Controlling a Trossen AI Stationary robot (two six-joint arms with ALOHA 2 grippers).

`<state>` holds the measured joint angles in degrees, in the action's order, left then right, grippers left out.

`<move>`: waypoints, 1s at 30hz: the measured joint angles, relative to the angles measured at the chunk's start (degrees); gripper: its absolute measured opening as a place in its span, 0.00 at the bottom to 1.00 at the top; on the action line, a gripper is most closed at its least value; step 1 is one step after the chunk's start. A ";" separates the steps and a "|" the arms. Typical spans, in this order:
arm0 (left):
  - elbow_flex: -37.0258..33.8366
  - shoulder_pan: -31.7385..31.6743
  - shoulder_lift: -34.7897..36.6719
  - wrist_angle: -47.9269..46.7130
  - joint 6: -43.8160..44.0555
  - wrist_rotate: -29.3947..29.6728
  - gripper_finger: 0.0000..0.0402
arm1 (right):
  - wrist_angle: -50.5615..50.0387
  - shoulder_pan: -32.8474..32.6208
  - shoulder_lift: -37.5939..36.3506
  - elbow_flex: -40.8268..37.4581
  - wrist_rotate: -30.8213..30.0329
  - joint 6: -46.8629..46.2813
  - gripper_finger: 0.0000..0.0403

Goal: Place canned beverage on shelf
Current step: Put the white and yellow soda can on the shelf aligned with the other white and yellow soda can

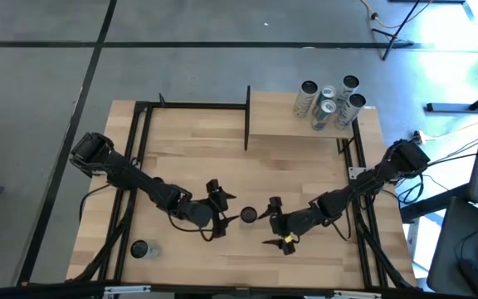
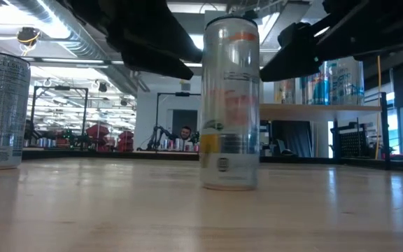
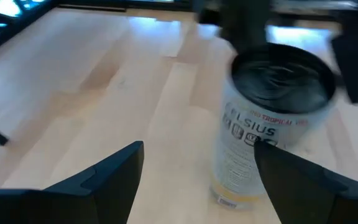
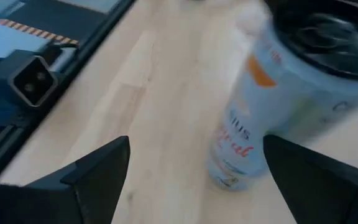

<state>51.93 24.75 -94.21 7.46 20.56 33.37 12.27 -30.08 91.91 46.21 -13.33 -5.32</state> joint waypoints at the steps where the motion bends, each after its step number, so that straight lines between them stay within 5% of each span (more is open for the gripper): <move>1: -0.01 0.17 0.00 0.02 0.00 -0.24 0.76 | -0.95 0.06 -0.60 -0.02 -0.44 -0.36 0.91; 10: -0.01 0.81 -0.02 -1.45 -0.16 -0.19 0.76 | -17.29 0.14 -8.93 2.42 -4.59 -4.08 0.91; 13: -0.01 0.69 -0.02 -1.44 -0.17 -0.08 0.76 | -11.09 0.54 -10.48 3.91 -7.42 0.17 0.91; 30: 0.00 0.62 0.04 -2.05 -0.15 -0.12 0.76 | 5.93 7.82 0.96 3.79 7.41 8.22 0.91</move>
<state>51.93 25.36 -94.17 5.41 20.40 33.26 18.20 -22.26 92.87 50.00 -5.91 2.90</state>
